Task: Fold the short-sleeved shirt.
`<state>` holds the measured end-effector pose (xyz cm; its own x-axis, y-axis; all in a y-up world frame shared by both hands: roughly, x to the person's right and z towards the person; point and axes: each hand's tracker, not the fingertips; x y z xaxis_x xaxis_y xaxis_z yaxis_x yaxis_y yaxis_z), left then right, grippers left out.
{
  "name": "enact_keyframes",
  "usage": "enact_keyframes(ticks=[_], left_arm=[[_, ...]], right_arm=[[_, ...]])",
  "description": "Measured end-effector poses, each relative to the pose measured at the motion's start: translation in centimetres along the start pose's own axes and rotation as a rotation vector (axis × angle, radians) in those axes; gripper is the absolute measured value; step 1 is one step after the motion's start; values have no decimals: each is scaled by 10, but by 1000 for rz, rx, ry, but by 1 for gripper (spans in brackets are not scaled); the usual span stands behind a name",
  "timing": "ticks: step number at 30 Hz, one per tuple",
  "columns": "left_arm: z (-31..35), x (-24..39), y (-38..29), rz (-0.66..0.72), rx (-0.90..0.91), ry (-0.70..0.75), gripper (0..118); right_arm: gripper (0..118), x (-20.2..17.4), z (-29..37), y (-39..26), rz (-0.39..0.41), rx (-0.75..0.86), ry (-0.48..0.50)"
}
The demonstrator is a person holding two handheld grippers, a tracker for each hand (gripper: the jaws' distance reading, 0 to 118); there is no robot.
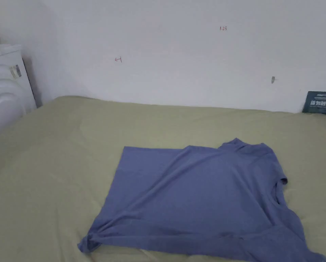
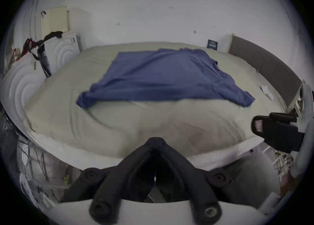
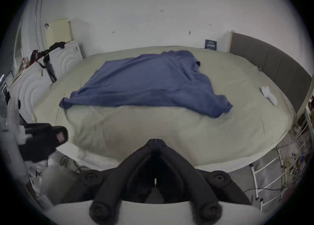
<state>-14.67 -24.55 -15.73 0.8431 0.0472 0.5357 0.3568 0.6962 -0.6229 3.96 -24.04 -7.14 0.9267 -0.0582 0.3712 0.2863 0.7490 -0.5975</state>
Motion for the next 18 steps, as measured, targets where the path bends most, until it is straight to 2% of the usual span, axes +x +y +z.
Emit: enact_keyframes(ticks=[5, 9, 10, 11, 12, 13, 14, 16, 18], left_arm=[[-1, -19, 8, 18, 21, 18, 0], [-7, -77, 26, 78, 109, 93, 0], [-10, -94, 32, 87, 115, 119, 7], [-15, -110, 37, 105, 116, 167, 20], [-20, -125, 42, 121, 114, 198, 42], [-27, -139, 46, 145, 108, 228, 83], [-36, -151, 52, 185, 100, 267, 99], [-47, -170, 61, 253, 110, 276, 102], [-63, -181, 69, 275, 101, 207, 102]], right_arm=[[2, 10, 0, 9, -11, 23, 17], [2, 33, 4, 25, -17, 97, 39], [2, 40, 4, 29, -10, 114, 26], [2, 47, 5, 34, -5, 132, 6], [2, 55, 4, 38, -4, 141, 4], [2, 64, 2, 42, -7, 150, 8], [2, 73, -1, 46, -15, 155, 9], [2, 88, -5, 54, -39, 140, -7], [2, 103, -10, 58, -108, 126, -24]])
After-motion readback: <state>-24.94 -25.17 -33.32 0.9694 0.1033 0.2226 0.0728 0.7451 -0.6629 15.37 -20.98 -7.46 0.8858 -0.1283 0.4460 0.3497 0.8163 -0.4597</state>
